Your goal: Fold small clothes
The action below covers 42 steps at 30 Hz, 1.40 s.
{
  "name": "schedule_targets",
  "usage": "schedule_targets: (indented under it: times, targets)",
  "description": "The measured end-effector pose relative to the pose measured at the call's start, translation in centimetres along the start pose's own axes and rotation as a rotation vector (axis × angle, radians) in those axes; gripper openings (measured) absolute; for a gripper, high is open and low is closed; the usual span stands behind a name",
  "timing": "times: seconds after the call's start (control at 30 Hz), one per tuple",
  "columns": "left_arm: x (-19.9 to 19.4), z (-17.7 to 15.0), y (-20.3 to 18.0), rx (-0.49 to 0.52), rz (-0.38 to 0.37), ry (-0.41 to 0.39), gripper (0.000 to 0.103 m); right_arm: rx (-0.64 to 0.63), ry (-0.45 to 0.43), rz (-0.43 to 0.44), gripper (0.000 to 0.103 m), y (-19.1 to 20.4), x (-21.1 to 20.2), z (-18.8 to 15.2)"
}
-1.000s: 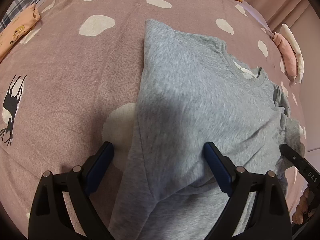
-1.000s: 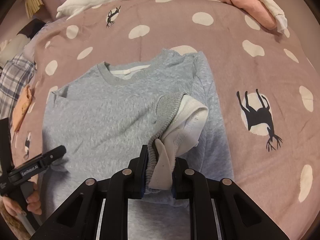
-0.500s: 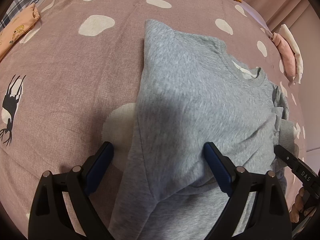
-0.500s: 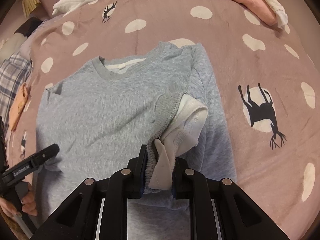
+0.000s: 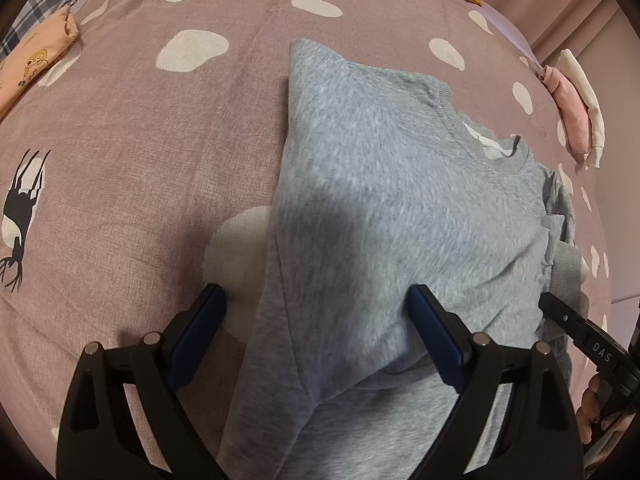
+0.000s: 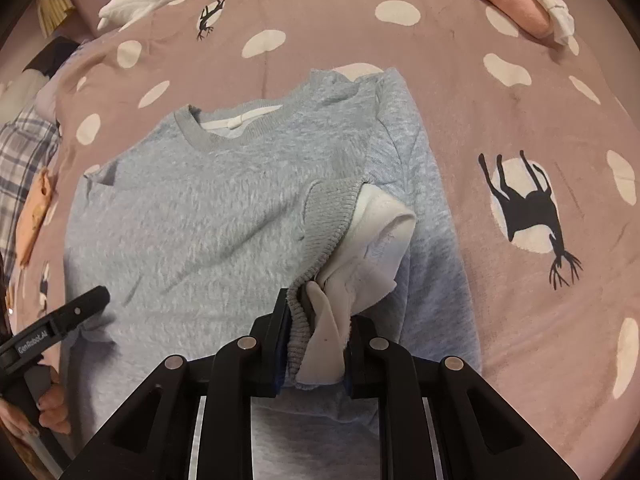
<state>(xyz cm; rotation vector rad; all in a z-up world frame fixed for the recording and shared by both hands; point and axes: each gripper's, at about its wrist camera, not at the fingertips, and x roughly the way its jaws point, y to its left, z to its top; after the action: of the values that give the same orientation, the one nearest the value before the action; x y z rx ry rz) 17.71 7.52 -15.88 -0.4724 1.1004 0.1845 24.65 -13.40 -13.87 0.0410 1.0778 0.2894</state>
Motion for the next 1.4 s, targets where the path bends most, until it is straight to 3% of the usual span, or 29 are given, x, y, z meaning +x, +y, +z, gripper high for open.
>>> schedule_targets:
  times: [0.13, 0.23, 0.37, 0.5, 0.87, 1.17, 1.3, 1.4]
  targets:
    - [0.0, 0.0, 0.0, 0.001, -0.001, 0.0, 0.093, 0.006, 0.0, 0.012, 0.02, -0.4, -0.2, -0.1]
    - [0.0, 0.0, 0.0, 0.0, -0.001, 0.0, 0.093, 0.009, -0.013, -0.004, 0.031, -0.9, -0.8, -0.3]
    - [-0.1, -0.1, 0.0, -0.001, -0.001, -0.003, 0.093, 0.027, -0.022, 0.022, 0.031, -1.6, -1.8, -0.6]
    - [-0.5, -0.3, 0.2, -0.015, -0.018, 0.008, 0.092, 0.044, -0.058, -0.01, 0.031, -2.4, -3.0, -0.8]
    - [-3.8, -2.7, 3.4, -0.125, -0.103, 0.013, 0.081, 0.133, -0.046, 0.103, 0.033, -4.3, -2.8, -0.9]
    - [-4.5, -4.7, 3.7, -0.085, -0.063, 0.003, 0.051, 0.146, -0.061, 0.096, 0.033, -4.3, -2.2, -1.4]
    - [-4.1, -5.0, 3.7, -0.059, -0.041, 0.001, 0.032, 0.143, -0.081, 0.103, 0.011, -4.1, -2.4, -1.5]
    - [-4.2, -5.0, 3.6, -0.047, -0.06, 0.008, 0.021, 0.134, -0.116, 0.104, 0.008, -4.0, -3.4, -1.3]
